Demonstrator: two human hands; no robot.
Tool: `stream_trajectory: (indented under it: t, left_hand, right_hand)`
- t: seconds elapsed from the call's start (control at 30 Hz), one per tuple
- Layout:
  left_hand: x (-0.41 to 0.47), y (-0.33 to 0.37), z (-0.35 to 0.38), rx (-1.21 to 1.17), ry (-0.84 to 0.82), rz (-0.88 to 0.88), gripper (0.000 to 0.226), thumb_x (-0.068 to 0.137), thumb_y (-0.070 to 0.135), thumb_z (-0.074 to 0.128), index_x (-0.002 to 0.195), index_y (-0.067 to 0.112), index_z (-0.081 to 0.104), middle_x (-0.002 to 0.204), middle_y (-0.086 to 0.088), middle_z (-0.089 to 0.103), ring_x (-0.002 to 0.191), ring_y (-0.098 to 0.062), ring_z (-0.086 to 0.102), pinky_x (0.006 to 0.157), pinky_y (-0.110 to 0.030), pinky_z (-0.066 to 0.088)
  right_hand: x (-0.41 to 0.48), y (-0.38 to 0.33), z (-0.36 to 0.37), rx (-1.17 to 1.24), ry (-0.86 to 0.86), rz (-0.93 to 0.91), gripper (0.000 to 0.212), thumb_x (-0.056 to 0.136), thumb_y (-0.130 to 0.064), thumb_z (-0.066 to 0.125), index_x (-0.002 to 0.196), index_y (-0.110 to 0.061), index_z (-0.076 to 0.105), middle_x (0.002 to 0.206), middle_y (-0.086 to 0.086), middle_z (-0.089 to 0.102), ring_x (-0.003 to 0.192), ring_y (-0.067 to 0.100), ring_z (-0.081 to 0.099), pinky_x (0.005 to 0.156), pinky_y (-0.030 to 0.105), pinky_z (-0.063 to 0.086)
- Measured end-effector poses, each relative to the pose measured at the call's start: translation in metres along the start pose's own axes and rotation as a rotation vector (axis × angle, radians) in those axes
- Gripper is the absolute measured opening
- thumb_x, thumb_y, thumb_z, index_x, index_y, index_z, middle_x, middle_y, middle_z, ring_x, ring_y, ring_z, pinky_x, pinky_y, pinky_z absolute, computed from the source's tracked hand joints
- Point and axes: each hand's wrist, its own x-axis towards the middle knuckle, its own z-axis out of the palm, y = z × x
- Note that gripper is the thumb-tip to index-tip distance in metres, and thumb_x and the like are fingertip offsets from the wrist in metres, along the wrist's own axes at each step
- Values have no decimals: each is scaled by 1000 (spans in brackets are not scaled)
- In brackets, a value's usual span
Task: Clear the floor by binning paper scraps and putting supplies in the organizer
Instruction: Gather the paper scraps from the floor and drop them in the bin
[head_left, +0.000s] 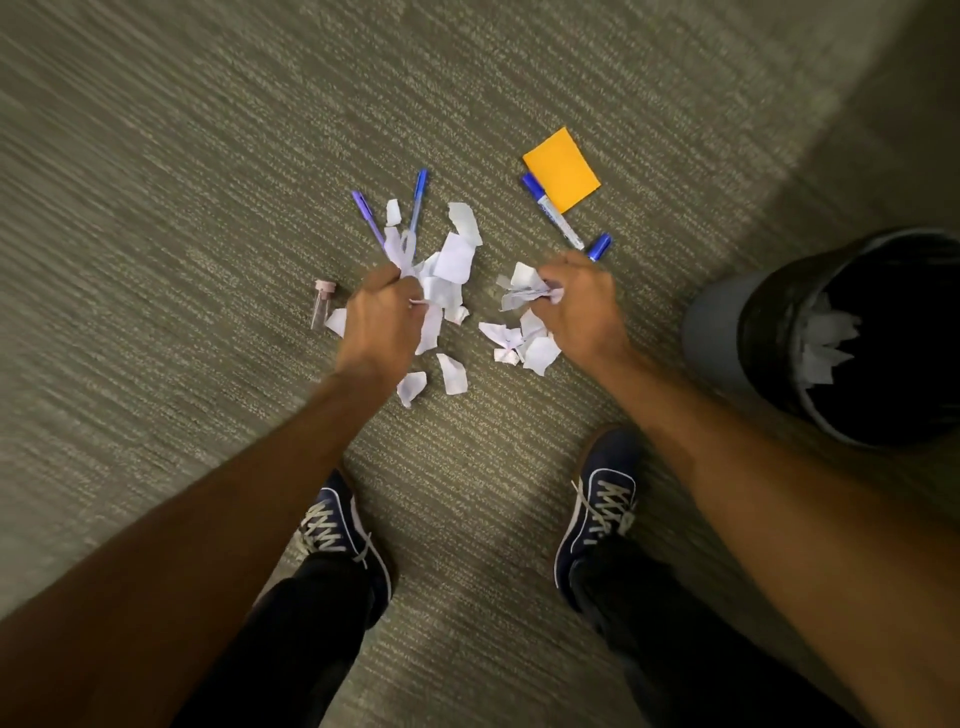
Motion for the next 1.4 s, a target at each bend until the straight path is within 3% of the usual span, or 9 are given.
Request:
stream_trajectory:
  t: [0.13,0.33,0.53,0.73,0.9,1.07,1.23,1.3,1.4]
  left_hand:
    - [-7,56,-27,-62,37,52,12,87,6,73,95,-3,74,103,-17,65,80,-35,67,71,-39,53]
    - [-21,142,-58,-148,56,150,11,82,6,77,89,-1,74,95,-18,65,79,-36,65,68,-36,50]
    - [-36,238,-66,-246,-26,244,11,75,7,81,84,3,76,87,-17,68,73,-33,67,68,-29,44]
    - [-31,325,-28,-254,-183,375,11,75,6,81,84,3,76,88,-16,70,71,-29,65,70,-27,44]
    - [-18,368,25,-243,-290,379,14,78,14,80,91,8,78,95,-11,76,85,-26,69,79,-31,46]
    - [-5,381,81,-168,-413,318,13,82,17,77,95,11,78,98,-8,78,91,-25,69,81,-28,46]
    - [5,386,120,-117,-485,307,16,86,7,70,99,12,76,94,-8,75,78,-21,62,69,-21,39]
    - [7,386,131,-110,-501,311,29,86,-1,62,108,15,74,92,-6,71,75,-18,58,67,-22,41]
    - [8,387,142,-125,-574,286,41,90,-3,60,125,17,67,112,-10,67,97,-23,66,87,-29,54]
  right_hand:
    - [-27,-15,-37,114,126,62,8,78,0,76,84,-2,71,90,11,62,76,19,57,62,19,34]
    - [-75,-20,-99,268,282,190,10,76,-8,80,79,-7,70,78,1,56,69,13,49,58,16,31]
    - [-123,9,-165,401,414,410,23,73,-19,79,66,-6,62,62,5,59,64,12,51,58,32,35]
    - [-156,63,-217,422,538,545,19,75,-18,82,80,-2,73,76,13,72,71,22,67,66,40,52]
    - [-164,123,-232,407,488,627,17,79,-20,80,90,-8,77,80,6,75,78,22,71,70,36,55]
    - [-156,175,-219,347,358,671,21,85,-19,75,98,-3,74,92,15,75,88,27,70,80,45,56]
    - [-145,210,-200,279,261,675,21,91,-5,62,110,-2,71,109,17,72,103,31,67,85,29,52]
    - [-143,218,-194,311,255,649,30,91,-4,62,120,-4,68,117,17,71,109,30,66,93,31,52]
    - [-140,223,-193,304,232,642,41,94,-4,60,134,-5,59,129,17,63,120,32,58,103,41,49]
